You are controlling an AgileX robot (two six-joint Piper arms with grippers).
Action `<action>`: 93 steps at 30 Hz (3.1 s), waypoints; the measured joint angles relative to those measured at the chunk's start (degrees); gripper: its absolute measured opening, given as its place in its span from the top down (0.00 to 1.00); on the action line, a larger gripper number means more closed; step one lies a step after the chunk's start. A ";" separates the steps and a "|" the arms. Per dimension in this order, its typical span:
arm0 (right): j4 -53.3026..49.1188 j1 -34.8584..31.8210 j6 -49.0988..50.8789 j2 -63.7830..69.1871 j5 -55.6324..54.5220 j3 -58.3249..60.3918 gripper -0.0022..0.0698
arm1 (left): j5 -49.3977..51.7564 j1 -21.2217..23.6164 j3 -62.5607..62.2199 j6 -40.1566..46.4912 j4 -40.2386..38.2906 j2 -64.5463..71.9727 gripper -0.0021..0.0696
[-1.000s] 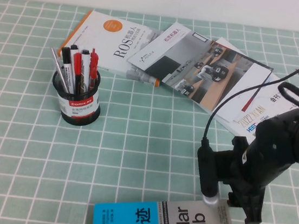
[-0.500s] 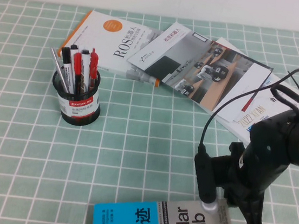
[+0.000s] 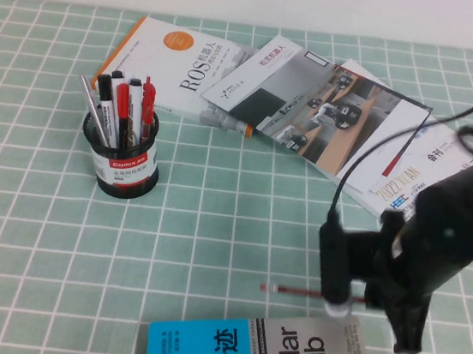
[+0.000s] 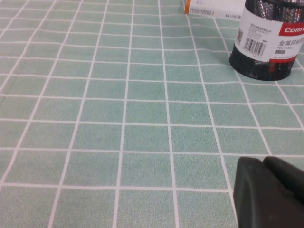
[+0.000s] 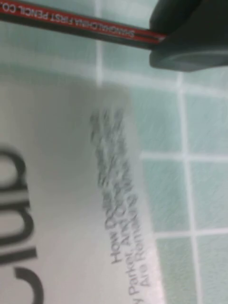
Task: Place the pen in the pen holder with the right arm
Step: Pick up the pen on the table, then place the pen onto the pen holder
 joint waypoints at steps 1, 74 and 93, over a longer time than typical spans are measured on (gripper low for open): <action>-0.14 0.00 0.75 -1.64 0.03 0.00 0.95 | 0.00 0.00 0.00 0.00 0.00 0.00 0.98; -8.81 13.35 73.61 33.03 -74.31 -31.13 0.57 | 0.00 0.00 0.00 0.00 0.00 0.00 0.98; -29.85 13.35 91.91 13.83 -51.90 -29.80 0.88 | 0.00 0.00 0.00 0.00 0.00 0.00 0.98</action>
